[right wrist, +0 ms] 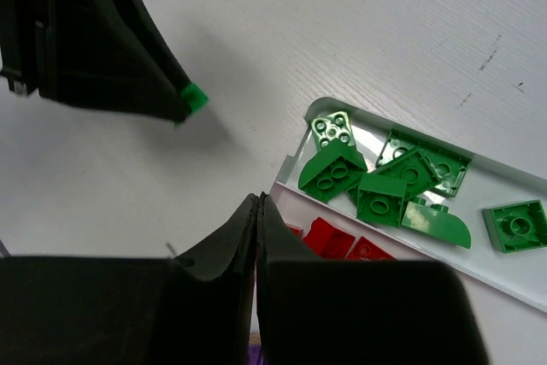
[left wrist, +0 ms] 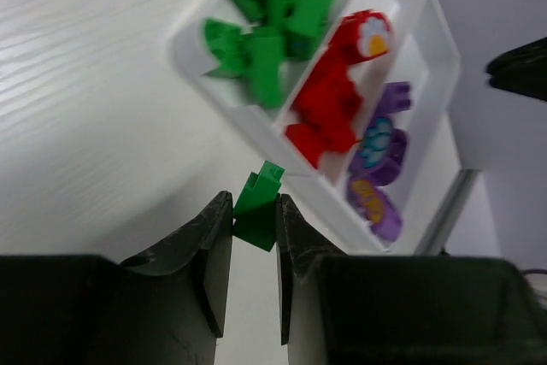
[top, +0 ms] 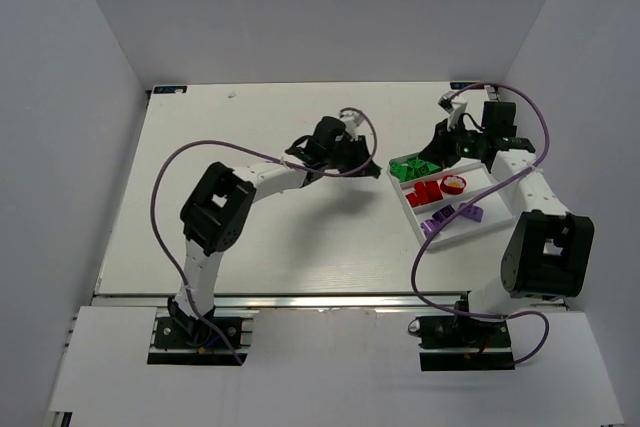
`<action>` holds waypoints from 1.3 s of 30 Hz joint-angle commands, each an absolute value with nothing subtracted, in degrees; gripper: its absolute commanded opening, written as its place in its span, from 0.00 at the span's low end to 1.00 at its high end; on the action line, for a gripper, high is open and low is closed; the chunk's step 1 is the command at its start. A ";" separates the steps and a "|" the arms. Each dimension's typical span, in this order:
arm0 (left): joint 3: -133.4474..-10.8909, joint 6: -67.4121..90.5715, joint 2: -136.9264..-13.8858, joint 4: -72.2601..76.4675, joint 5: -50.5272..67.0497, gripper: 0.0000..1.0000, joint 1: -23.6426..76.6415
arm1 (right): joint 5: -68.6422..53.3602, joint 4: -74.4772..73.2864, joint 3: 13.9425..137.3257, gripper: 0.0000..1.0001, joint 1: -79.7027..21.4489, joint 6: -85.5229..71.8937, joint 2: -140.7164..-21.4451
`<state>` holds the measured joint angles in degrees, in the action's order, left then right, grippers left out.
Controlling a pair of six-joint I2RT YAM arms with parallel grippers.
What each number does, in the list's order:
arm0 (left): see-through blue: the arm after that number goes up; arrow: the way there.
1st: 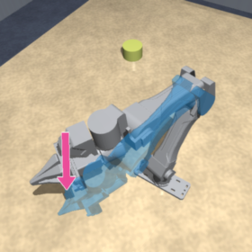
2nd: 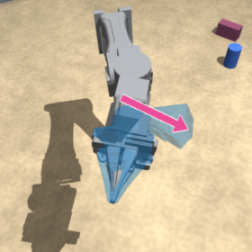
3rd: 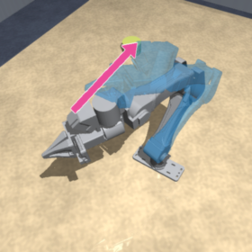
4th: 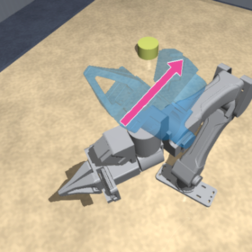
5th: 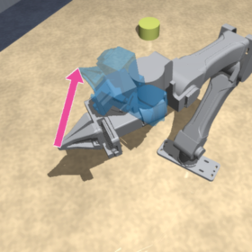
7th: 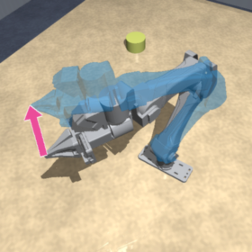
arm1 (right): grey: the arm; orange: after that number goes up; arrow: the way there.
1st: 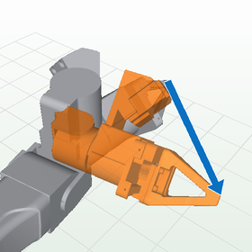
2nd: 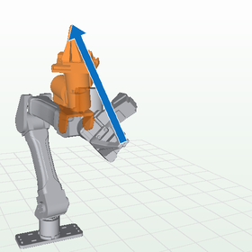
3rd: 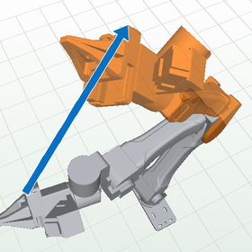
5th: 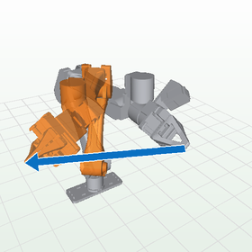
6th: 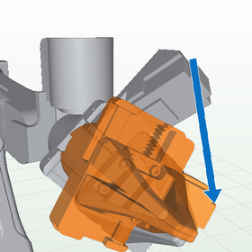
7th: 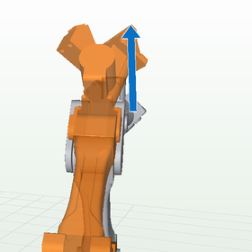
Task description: Sort the legos into containers by color
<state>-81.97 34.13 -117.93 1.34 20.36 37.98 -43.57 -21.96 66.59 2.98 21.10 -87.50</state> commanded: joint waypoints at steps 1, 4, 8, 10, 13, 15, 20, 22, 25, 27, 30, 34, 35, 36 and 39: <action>-89.18 40.69 -121.63 9.23 23.82 0.19 39.63 | -43.33 -18.81 66.36 0.04 2.90 20.57 -83.94; -95.16 43.06 -126.99 10.10 24.52 0.20 41.39 | -43.07 -18.46 65.22 0.04 2.90 20.57 -82.88; -101.94 45.61 -131.91 11.42 23.56 0.20 42.27 | -42.98 -18.02 64.16 0.04 2.99 20.57 -81.83; -104.84 46.49 -134.99 11.60 22.85 0.21 42.54 | -42.98 -17.75 63.55 0.04 2.99 20.39 -81.39; -111.52 47.81 -139.56 10.55 22.33 0.22 43.07 | -42.98 -17.67 63.54 0.05 2.99 20.30 -81.21; -116.61 48.08 -141.58 9.32 21.80 0.23 43.77 | -43.15 -17.49 63.46 0.05 3.08 20.22 -81.12; -122.07 47.81 -145.54 5.98 18.63 0.29 44.74 | -43.59 -17.40 63.28 0.05 3.34 20.04 -81.12; -122.26 47.55 -145.99 4.93 18.11 0.32 44.82 | -43.59 -17.40 63.28 0.06 3.43 19.86 -81.12; -122.52 46.94 -145.99 2.91 16.79 0.40 45.00 | -43.77 -17.40 63.11 0.06 3.60 19.69 -81.12; -122.96 46.58 -146.07 1.77 16.35 0.44 45.09 | -43.95 -17.23 63.02 0.07 3.52 19.51 -81.30; -123.31 46.14 -146.08 0.97 15.47 0.51 45.09 | -44.30 -17.05 63.02 0.07 3.60 19.25 -81.30; -123.57 45.88 -145.72 0.44 14.59 0.55 45.09 | -44.47 -17.40 63.28 0.08 3.52 19.51 -81.39; -123.66 45.70 -145.46 0.35 14.42 0.55 45.09 | -44.65 -17.49 63.37 0.09 3.60 19.51 -81.39; -123.66 45.44 -144.76 0.35 14.24 0.55 45.09 | -44.82 -17.58 63.46 0.09 3.52 19.60 -81.39; -122.79 43.34 -141.09 -1.84 11.52 0.55 44.65 | -45.87 -18.28 63.98 0.15 3.60 20.47 -81.30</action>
